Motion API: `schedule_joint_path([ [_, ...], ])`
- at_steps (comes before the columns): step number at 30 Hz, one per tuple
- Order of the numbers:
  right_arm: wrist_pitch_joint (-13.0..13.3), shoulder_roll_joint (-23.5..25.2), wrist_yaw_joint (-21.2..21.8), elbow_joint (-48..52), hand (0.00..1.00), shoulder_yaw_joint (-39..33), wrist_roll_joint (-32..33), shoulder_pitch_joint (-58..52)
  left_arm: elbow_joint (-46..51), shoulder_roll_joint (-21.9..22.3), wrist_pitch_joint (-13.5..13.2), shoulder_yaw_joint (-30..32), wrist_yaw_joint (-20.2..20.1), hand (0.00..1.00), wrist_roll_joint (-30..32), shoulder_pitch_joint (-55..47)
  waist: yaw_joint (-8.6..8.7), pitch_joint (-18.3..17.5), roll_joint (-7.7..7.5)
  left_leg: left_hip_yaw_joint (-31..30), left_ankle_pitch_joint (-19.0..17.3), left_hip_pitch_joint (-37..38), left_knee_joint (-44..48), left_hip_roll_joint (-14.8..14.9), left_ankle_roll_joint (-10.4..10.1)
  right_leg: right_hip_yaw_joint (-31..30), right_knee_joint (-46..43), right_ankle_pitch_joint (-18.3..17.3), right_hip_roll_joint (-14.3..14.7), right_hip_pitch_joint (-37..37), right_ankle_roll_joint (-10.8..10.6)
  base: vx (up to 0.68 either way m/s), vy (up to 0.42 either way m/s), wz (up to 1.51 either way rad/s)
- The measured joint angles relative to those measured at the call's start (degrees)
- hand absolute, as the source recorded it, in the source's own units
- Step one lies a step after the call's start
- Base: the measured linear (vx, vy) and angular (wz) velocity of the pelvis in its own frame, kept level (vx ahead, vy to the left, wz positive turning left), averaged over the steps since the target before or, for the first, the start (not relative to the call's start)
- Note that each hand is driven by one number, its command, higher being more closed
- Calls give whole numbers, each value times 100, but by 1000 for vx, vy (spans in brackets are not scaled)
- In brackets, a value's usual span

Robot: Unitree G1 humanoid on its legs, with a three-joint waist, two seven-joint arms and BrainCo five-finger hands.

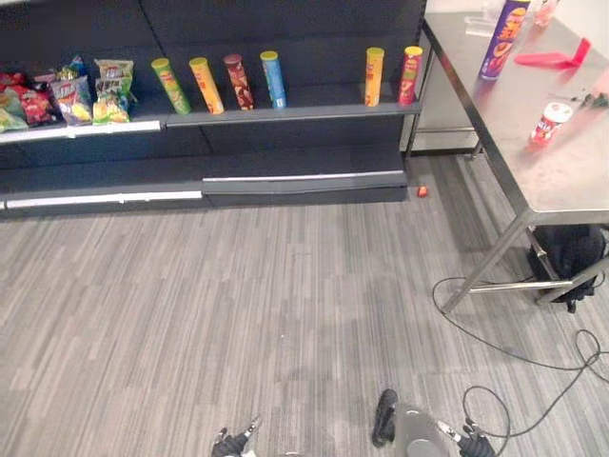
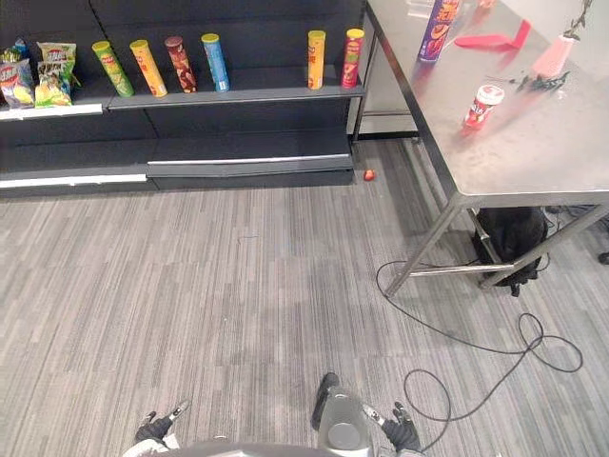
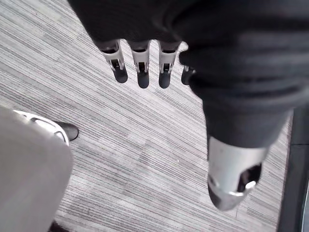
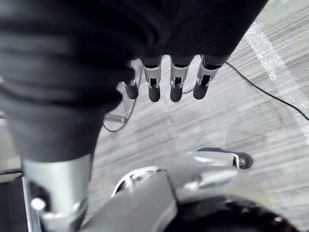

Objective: Put the gum and the chips on the shelf.

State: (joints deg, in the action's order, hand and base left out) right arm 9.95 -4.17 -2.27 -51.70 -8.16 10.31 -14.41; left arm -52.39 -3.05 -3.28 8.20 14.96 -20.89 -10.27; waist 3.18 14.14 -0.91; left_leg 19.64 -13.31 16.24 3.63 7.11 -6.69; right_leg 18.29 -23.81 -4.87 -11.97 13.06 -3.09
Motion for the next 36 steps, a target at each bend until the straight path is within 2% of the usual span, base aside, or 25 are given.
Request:
schedule_joint_path([
  [1, -12, 46, -19, -17, 0, -10, -29, -4, -21, -11, -50, 76, 4, 0, 30, 86, -25, 69, -19, -17, -174, 102, 11, 23, -117, 33, -97, -149, 23, -48, 137, 7, -27, 20],
  [4, -227, 9, -71, -46, 0, 73, -103, -54, -2, 79, -24, 147, 45, 0, 207, 155, -135, 25, 27, -30, -494, 93, 276, 349, -92, 145, -389, -489, 212, -52, 191, 86, -146, -8],
  [6, -313, -50, -85, -43, 0, 73, -120, -123, -12, 128, 93, 195, 59, 0, 417, 130, -96, -98, 162, -147, -700, 113, 300, 498, 134, 219, -416, -670, 442, -87, 246, 175, -105, -6],
  [7, -362, -142, -71, -41, 0, 72, -134, -169, -23, 223, 144, 297, 52, 0, 493, 63, -38, -178, 306, -185, -815, 99, 515, 586, 513, 301, -225, -743, 625, -238, 317, 302, -50, -6],
  [8, -419, -190, -15, -99, 0, 74, -135, -138, -14, 310, 134, 497, 30, 0, 546, 68, -33, -190, 310, -136, -536, -348, 1809, 759, 205, 316, -175, -813, 602, -357, 352, 310, -53, 1],
  [9, -433, -208, -4, -92, 0, 65, -133, -153, -8, 313, 134, 526, 20, 0, 557, 74, -8, -188, 346, -188, -296, -652, 2480, 880, -45, 357, -91, -827, 612, -492, 368, 415, -117, 2],
  [11, -469, -290, 2, -92, 0, 76, -139, -223, -19, 371, 126, 602, 47, 0, 568, 40, -29, -202, 418, -451, 955, -1349, 4265, 1243, -163, 297, 557, -838, 778, -1200, 358, 440, -103, -7],
  [12, -567, -376, 1, -107, 0, 105, -140, -143, -23, 396, 124, 753, 56, 0, 566, 11, -41, -222, 485, -436, 626, -1763, 5067, 1402, -215, 175, 906, -798, 835, -1595, 424, 312, 0, -25],
  [13, -600, -388, 3, -123, 0, 134, -140, -117, -25, 407, 125, 838, 62, 0, 557, -4, -43, -225, 481, -385, 463, -1913, 5172, 1402, -192, 132, 1037, -780, 837, -1711, 406, 442, -26, -42],
  [14, -603, -392, 24, -146, 0, 136, -145, 32, -27, 406, 123, 932, 90, 0, 541, -56, -70, -232, 465, -138, 250, -2173, 5032, 1390, -124, 33, 1279, -666, 829, -1923, 328, 279, -22, -49],
  [16, -573, -380, 34, -201, 0, 122, -151, 153, -40, 392, 126, 973, 129, 0, 537, -129, -158, -234, 431, 76, 166, -2438, 4339, 1312, -66, -116, 1480, -638, 788, -2068, 283, 331, 12, -58],
  [17, -551, -360, 39, -253, 0, 78, -152, 229, -108, 375, 133, 976, 218, 0, 523, -149, -225, -218, 379, 39, 158, -2572, 3432, 1138, -77, -221, 1522, -622, 716, -2184, 256, 469, 119, -53],
  [19, -520, -195, 28, -332, 0, -148, -153, 275, -268, 287, 202, 966, 336, 0, 459, -209, -199, -208, 239, -286, 448, -2594, 1644, 749, -92, -240, 1578, -609, 540, -2348, 228, 424, 154, -34],
  [20, -434, -105, 26, -333, 0, -260, -152, 247, -263, 284, 222, 969, 377, 0, 360, -277, -181, -176, 177, -672, 927, -2580, 580, 575, -101, -240, 1595, -601, 451, -2473, 200, 354, 244, -23],
  [21, -382, -95, 26, -339, 0, -254, -148, 192, -290, 289, 205, 958, 390, 0, 353, -355, -197, -171, 170, -1030, 1096, -2681, 92, 576, -134, -276, 1670, -643, 425, -2643, 131, 343, 275, -34],
  [23, -333, -138, 25, -349, 0, -215, -142, 124, -435, 301, 131, 866, 388, 0, 361, -506, -226, -183, 222, -1290, 1055, -2787, 81, 726, -145, -514, 1788, -968, 444, -2911, -262, 382, 357, -54],
  [24, -340, -92, 16, -525, 0, -191, -143, 230, -546, 203, 132, 814, 380, 0, 370, -569, -239, -149, 116, -1252, 1625, -2772, 481, 640, -258, -750, 1756, -1218, 283, -3084, -404, 346, 326, -59],
  [27, -339, 157, 12, -548, 0, -44, -152, 230, -641, -133, 176, 672, 381, 0, 376, -528, -185, -211, -383, -1224, 1468, -2653, 746, 283, -280, -956, 953, -1037, -123, -2813, -184, 325, 262, -23],
  [28, -345, 177, 2, -552, 0, -60, -150, 218, -642, -168, 217, 641, 372, 0, 402, -496, -186, -213, -391, -1221, 1419, -2618, 754, 247, -254, -963, 656, -938, -176, -2690, -200, 297, 231, 8],
  [31, -379, 164, 33, -550, 0, -45, -151, 191, -625, -201, 336, 627, 270, 0, 431, -414, -221, -242, -430, -871, 1187, -2105, 548, 13, -87, -1032, -899, -217, -675, -1983, -294, 289, 194, -31],
  [32, -394, 124, 40, -532, 0, -32, -149, 213, -616, -207, 356, 623, 232, 0, 473, -428, -221, -242, -427, -655, 1081, -1820, 390, -68, -26, -1004, -1391, 277, -935, -1726, -531, 201, 125, -49],
  [33, -418, 112, 38, -509, 0, -28, -141, 222, -586, -196, 363, 616, 229, 0, 548, -442, -219, -250, -424, -563, 1034, -1665, 293, -92, -19, -943, -1585, 543, -1052, -1622, -513, 256, 143, -75],
  [34, -446, 92, 35, -422, 0, -29, -132, 221, -427, -181, 384, 553, 228, 0, 599, -476, -197, -253, -339, -401, 966, -1388, 96, -86, 44, -860, -1961, 985, -1231, -1367, -353, 261, 86, -71],
  [35, -455, 87, 39, -356, 0, -33, -129, 226, -312, -187, 387, 545, 233, 0, 595, -434, -168, -274, -314, -273, 913, -1274, 15, -63, 90, -791, -2359, 683, -1261, -1100, -285, 308, 37, -77],
  [36, -455, 68, 54, -280, 0, -26, -129, 221, -196, -187, 388, 542, 252, 0, 578, -342, -149, -269, -288, -176, 885, -1150, -50, -1, 136, -505, -2707, 84, -1265, -816, -211, 337, -48, -93],
])
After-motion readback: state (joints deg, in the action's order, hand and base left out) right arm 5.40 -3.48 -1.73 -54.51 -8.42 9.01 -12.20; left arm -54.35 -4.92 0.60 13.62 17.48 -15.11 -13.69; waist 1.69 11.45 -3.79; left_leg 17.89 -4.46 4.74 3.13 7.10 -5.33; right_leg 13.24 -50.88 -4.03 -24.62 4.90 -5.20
